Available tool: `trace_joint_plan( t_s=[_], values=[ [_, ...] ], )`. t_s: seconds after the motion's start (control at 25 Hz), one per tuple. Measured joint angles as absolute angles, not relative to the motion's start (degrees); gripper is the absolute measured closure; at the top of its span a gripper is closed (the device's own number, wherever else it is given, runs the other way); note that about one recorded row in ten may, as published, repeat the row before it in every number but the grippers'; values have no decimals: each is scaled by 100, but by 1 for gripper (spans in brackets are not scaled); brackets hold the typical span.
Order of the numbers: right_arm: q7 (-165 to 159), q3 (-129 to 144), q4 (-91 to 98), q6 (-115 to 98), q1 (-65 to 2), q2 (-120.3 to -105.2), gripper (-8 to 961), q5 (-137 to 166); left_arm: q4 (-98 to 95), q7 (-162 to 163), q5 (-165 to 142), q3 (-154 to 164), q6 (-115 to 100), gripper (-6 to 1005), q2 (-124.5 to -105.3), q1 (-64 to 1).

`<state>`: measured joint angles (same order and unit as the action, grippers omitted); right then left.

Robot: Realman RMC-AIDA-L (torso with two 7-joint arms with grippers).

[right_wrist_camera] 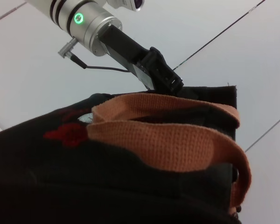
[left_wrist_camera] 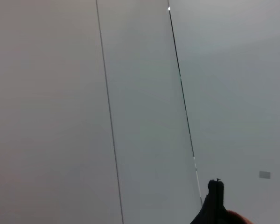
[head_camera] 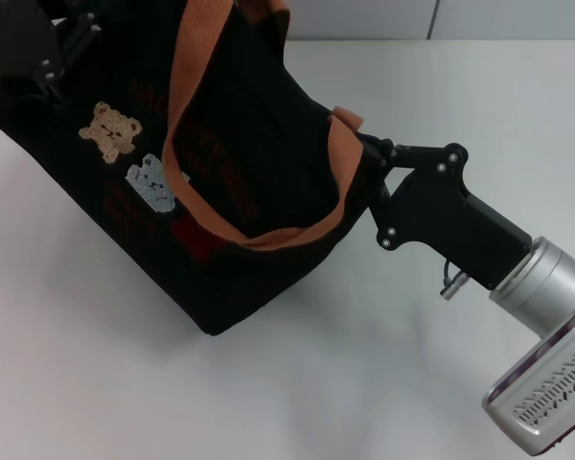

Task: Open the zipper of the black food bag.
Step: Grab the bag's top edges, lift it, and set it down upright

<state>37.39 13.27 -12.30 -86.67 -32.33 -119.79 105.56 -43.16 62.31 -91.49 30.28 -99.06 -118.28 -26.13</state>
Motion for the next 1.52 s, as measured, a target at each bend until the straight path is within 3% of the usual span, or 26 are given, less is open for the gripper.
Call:
trace_joint_plan(
  t_s=[0.48, 0.76, 1.04, 1.52],
  values=[
    [3641, 908, -1317, -8812, -3159, -11985, 953, 10490, -4304, 6222, -9148, 3067, -9966, 894, -11821, -2602],
    [2333, 534, -1168, -9279, -3304, -11933, 785, 10502, -4250, 6213, -9186, 3076, -9974, 895, -11818, -2635],
    [-1025, 977, 671, -9598, -3624, -11921, 699, 10738, -4231, 6191, -9192, 3077, -9985, 895, -11823, -2628],
    [-3649, 3470, 3835, -9618, -3290, -11980, 701, 10517, -4099, 6094, -9196, 3151, -9955, 894, -11817, -2641]
  ],
)
